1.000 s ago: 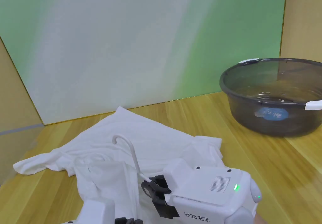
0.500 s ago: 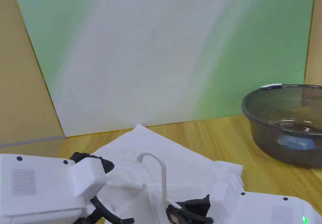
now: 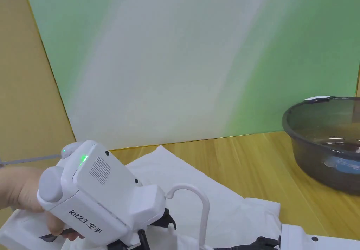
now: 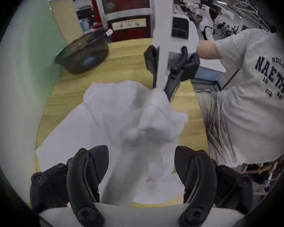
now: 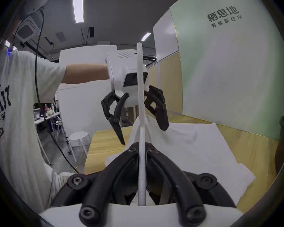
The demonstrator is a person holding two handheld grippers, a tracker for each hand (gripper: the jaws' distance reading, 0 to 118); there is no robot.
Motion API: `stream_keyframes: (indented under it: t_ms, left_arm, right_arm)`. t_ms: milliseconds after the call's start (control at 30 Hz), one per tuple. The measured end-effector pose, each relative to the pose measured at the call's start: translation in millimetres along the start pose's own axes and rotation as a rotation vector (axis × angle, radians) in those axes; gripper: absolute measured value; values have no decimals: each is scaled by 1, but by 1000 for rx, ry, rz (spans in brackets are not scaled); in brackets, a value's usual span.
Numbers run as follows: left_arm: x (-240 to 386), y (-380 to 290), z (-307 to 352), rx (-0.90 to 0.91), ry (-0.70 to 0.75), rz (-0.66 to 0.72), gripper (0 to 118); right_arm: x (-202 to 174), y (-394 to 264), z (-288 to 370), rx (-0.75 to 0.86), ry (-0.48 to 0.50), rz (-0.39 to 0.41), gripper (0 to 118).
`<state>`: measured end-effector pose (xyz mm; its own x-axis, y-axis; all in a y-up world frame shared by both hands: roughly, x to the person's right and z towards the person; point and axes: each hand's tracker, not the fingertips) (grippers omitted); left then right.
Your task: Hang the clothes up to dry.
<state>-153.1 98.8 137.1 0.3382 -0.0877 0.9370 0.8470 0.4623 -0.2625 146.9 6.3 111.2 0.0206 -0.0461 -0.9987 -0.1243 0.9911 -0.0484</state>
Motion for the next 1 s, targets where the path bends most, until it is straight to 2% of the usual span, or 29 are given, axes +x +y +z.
stream_keyframes:
  t_ms: [133,167,200,233,267,300,333,367,400,467,500,533,567,633,667,700,767,800,833,867,900,933,967,1000]
  left_arm:
    - [-6,-2,-4,-19,24,-1,78]
    - [-6,-2,-5,-10,26,3,74]
    - [-6,-2,-6,2,31,2,61]
    - [-6,-1,-8,17,37,7,29]
    - [-5,-1,-13,20,43,11,12]
    - [-1,5,-15,7,58,-50,8]
    - [7,10,-23,-29,-29,-31,8]
    - [7,13,-28,-13,-63,28,7]
    - [7,15,-28,6,-46,34,6]
    - [-3,-5,-22,46,-10,47,4]
    - [-2,-4,-19,55,9,43,3]
    - [-2,-5,-17,56,-7,59,3]
    - [-2,-14,-16,92,44,57,3]
    - [-1,-18,-12,94,-31,137,3]
    - [-2,-17,-10,120,33,91,3]
    - [-4,-21,-10,108,5,123,3]
    - [2,-23,-8,124,45,101,3]
    - [9,-26,-8,109,13,121,3]
    - [0,-24,-8,126,47,100,3]
    - [-1,-25,-7,116,26,125,3]
    - [1,-25,-6,126,66,107,3]
    - [0,-25,-4,122,32,133,3]
    - [2,-20,-3,141,78,98,3]
    - [0,-18,-1,133,63,112,3]
  right_arm:
    - [1,-1,0,-15,19,-5,4]
    - [0,0,-1,-8,8,6,4]
    - [2,1,-1,-14,32,2,4]
    - [-1,2,-2,-6,10,18,4]
    - [-2,2,-2,-10,26,29,4]
    - [3,3,-1,-28,54,34,5]
    - [7,4,0,-51,32,53,5]
    - [6,7,-1,-97,39,85,8]
    - [4,9,1,-86,0,117,16]
    - [-1,13,10,-60,-110,165,60]
    - [1,17,15,-46,-113,119,72]
    - [4,21,22,-27,-109,88,78]
    - [5,24,30,12,-137,55,79]
    - [3,33,44,54,-204,27,79]
    - [1,37,51,77,-258,11,79]
    - [-1,39,56,75,-307,-32,79]
    - [-10,44,67,39,-411,-93,77]
    - [-18,45,72,1,-449,-103,75]
    - [-31,45,77,-26,-531,-98,72]
    - [-43,45,79,-55,-554,-83,70]
    - [-55,45,80,-104,-615,-85,70]
    - [-69,40,80,-131,-677,-98,70]
    - [-78,33,77,-150,-686,-138,70]
    - [-85,26,71,-202,-721,-181,70]
